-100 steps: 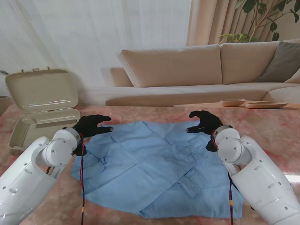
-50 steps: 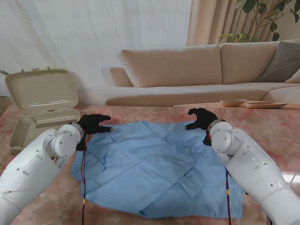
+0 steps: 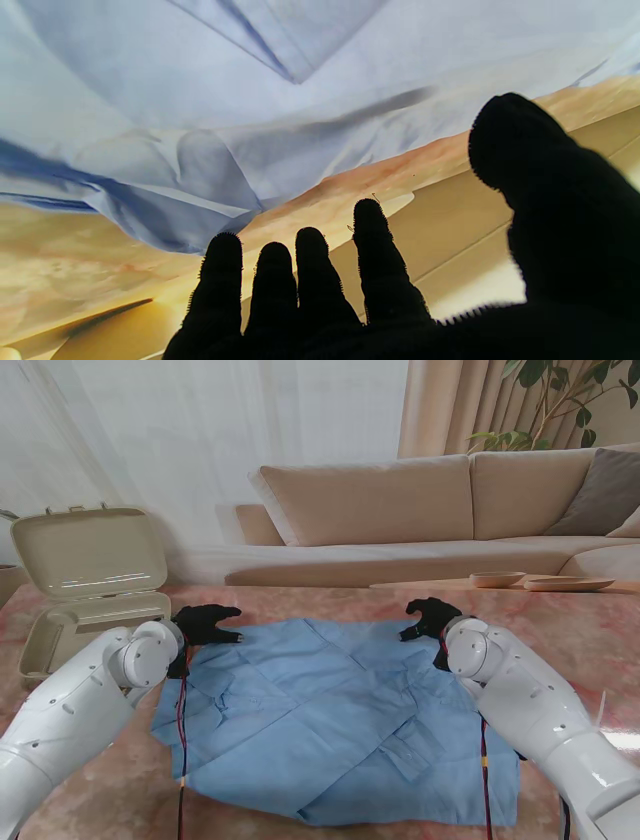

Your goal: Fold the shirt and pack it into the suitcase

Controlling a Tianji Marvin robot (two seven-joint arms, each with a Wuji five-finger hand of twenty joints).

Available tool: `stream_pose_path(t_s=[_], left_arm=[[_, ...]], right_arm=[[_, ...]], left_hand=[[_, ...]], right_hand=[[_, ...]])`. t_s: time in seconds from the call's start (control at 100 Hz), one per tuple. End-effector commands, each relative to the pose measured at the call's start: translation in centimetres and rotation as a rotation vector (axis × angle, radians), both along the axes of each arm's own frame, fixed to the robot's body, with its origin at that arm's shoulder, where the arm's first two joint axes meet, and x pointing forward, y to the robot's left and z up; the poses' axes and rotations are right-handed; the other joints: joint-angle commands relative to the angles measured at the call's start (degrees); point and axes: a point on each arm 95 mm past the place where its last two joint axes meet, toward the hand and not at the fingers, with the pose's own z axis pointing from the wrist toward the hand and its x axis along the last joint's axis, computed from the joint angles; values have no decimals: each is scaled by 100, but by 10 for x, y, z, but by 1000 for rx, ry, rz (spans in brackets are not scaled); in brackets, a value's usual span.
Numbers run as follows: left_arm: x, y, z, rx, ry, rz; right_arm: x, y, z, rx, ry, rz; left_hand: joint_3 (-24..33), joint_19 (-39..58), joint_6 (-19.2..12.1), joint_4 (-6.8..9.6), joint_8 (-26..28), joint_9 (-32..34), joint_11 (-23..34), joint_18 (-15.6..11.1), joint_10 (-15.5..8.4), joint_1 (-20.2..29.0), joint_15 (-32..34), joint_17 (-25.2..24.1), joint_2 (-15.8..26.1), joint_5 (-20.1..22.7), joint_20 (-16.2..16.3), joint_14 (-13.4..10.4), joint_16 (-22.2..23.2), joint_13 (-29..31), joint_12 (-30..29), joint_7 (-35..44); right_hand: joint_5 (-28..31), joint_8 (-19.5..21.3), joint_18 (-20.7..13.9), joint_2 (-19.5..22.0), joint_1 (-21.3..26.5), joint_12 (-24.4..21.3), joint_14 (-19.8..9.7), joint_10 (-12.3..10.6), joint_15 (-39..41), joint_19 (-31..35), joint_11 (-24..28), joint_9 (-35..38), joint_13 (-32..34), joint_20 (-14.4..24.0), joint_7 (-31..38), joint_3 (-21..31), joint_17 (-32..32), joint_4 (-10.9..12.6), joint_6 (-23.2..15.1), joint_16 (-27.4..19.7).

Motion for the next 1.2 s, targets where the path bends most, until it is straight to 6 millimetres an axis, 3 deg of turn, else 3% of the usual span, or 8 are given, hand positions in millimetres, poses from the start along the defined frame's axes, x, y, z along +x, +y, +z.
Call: stream_pose_path(t_s=[0.0, 0.57, 0.63, 0.69, 0.98, 1.02, 1.04, 1.19], left_arm=[[1, -3, -2, -5, 9, -3], [6, -3, -21, -5, 80, -21], [6, -4, -23, -6, 83, -22], [6, -4, -25, -8, 86, -24], [7, -6, -27, -20, 78, -33], [8, -7, -27, -21, 75, -35], [8, -7, -27, -21, 74, -36], [8, -9, -28, -24, 73, -46]], right_arm=[[-1, -1, -6, 3, 28, -2], [-1, -4, -20, -27, 79, 30], [-2, -4, -22, -33, 79, 32], [-2, -4, -23, -41, 76, 33], [-3, -5, -26, -62, 71, 30], [-3, -5, -26, -66, 72, 32], [-3, -5, -27, -68, 73, 34], [-2, -6, -29, -83, 77, 41]], left_hand=[[-132, -83, -208, -87, -72, -221, -25, 36, -29, 135, -45, -34, -45, -291, 105, 135, -13, -280, -68, -153], [-108, 1098, -348, -85, -123, 243, 194, 124, 46, 381, 363, 71, -230, -270, 668, 227, 299, 391, 36, -49], [-103, 1358, -308, -84, -90, 347, 293, 146, 41, 439, 502, 115, -274, -228, 758, 224, 411, 559, 115, 45], [-103, 1600, -285, -86, -48, 431, 373, 158, 40, 476, 644, 180, -299, -190, 866, 190, 530, 735, 202, 139], [-81, 2679, -23, -96, 303, 924, 802, 225, 18, 701, 1545, 567, -566, 452, 1549, 19, 1312, 1536, 650, 929], [-77, 2770, 14, -96, 352, 991, 869, 227, 8, 726, 1654, 622, -600, 516, 1611, 10, 1402, 1620, 705, 1040], [-69, 2863, 34, -93, 392, 1047, 933, 237, -3, 764, 1753, 670, -639, 535, 1674, 3, 1494, 1690, 764, 1134], [-9, 3536, 227, -65, 591, 1404, 1410, 278, -125, 1013, 2456, 1015, -869, 577, 2178, -47, 2161, 2167, 1211, 1622]], right_hand=[[-208, 36, -103, -193, -222, -32, -134, -86, 8, -47, 66, -199, -292, 137, -22, 166, -77, -207, 5, -151], [-65, 41, 3, -191, -178, 265, 38, -58, 341, 46, 424, -67, 281, 276, 28, 125, 63, -197, 91, 194], [-9, 88, -3980, -219, -173, 596, 107, -37, 532, 1113, 630, -50, 443, 1063, 78, 148, 2509, -203, 94, 478], [77, 161, -98, -266, -171, 915, 170, -2, 847, 3, 848, 1, 605, 1036, 162, 189, 436, -214, 111, 741], [542, 522, 323, -557, -161, 1927, 356, 84, 2685, 1557, 1695, 430, 919, 1058, 698, 504, 350, -296, 118, 1700], [587, 580, -2938, -599, -162, 2023, 367, 77, 2846, 3096, 1753, 510, 967, 983, 789, 546, 3141, -310, 95, 1796], [622, 625, -3428, -631, -158, 2073, 375, 78, 2954, 3020, 1806, 585, 1027, 888, 866, 572, 3575, -315, 80, 1856], [719, 863, -2942, -851, -102, 2439, 407, 75, 3598, 3142, 2100, 897, 1257, 1512, 1358, 803, 3921, -361, -6, 2299]])
